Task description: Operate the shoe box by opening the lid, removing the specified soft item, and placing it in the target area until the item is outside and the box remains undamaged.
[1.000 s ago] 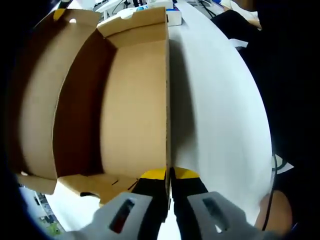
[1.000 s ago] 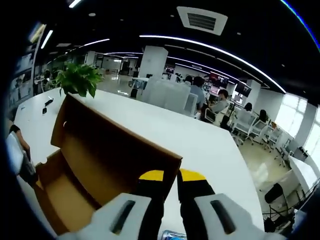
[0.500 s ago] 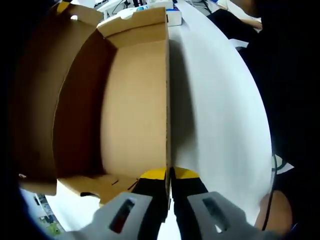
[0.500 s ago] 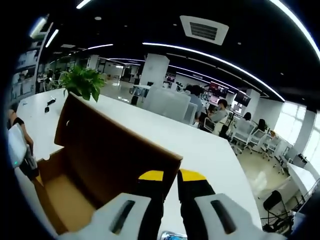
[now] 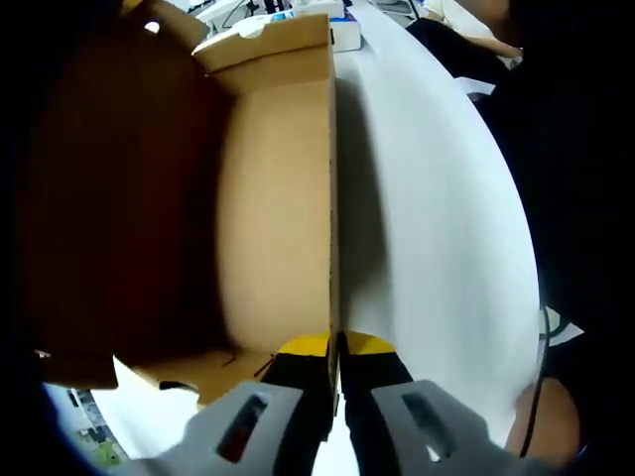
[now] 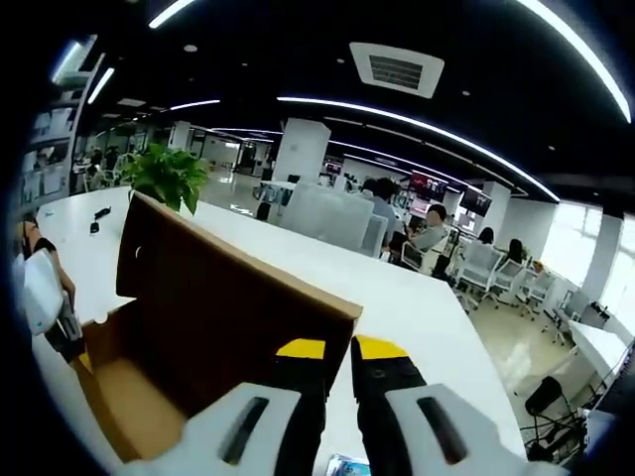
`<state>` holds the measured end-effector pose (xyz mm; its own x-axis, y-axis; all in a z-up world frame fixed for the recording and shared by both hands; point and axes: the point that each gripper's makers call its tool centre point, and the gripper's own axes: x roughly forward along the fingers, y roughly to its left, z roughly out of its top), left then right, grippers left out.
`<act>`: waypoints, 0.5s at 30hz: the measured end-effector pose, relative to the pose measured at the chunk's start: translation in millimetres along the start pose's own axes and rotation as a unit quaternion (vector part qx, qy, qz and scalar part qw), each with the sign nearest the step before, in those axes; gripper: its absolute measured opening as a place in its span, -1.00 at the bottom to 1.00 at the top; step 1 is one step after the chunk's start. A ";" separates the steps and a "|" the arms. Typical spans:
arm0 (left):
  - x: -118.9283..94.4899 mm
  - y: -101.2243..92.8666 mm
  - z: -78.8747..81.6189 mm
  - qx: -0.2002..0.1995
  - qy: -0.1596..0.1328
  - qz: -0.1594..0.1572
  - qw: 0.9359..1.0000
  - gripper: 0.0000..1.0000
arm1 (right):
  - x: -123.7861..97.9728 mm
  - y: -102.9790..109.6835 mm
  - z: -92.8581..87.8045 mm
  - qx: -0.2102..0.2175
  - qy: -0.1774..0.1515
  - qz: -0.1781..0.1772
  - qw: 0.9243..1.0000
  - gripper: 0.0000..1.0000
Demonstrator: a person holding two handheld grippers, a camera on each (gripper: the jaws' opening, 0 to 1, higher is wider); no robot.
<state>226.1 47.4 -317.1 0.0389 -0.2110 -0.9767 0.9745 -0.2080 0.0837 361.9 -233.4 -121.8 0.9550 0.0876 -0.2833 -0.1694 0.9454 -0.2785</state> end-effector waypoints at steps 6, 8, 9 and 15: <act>1.0 3.8 -1.9 -0.001 0.001 0.000 1.000 -0.96 | -7.3 1.5 -0.7 0.003 -0.008 -0.002 1.000 -0.87; 1.3 5.2 -1.6 -0.001 0.003 0.000 1.000 -0.96 | -9.7 2.3 -1.0 0.004 -0.012 0.001 1.000 -0.88; 1.4 5.8 -1.5 -0.001 0.003 0.000 1.000 -0.96 | -10.7 2.9 -1.2 0.005 -0.013 0.001 1.000 -0.88; 1.6 7.0 -1.1 -0.002 0.004 0.000 1.000 -0.96 | -15.7 5.5 -1.6 0.004 -0.018 0.001 1.000 -0.88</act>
<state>233.2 46.7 -318.3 0.0414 -0.2034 -0.9782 0.9752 -0.2050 0.0839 345.6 -230.2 -120.4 0.9631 0.0998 -0.2500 -0.1683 0.9481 -0.2699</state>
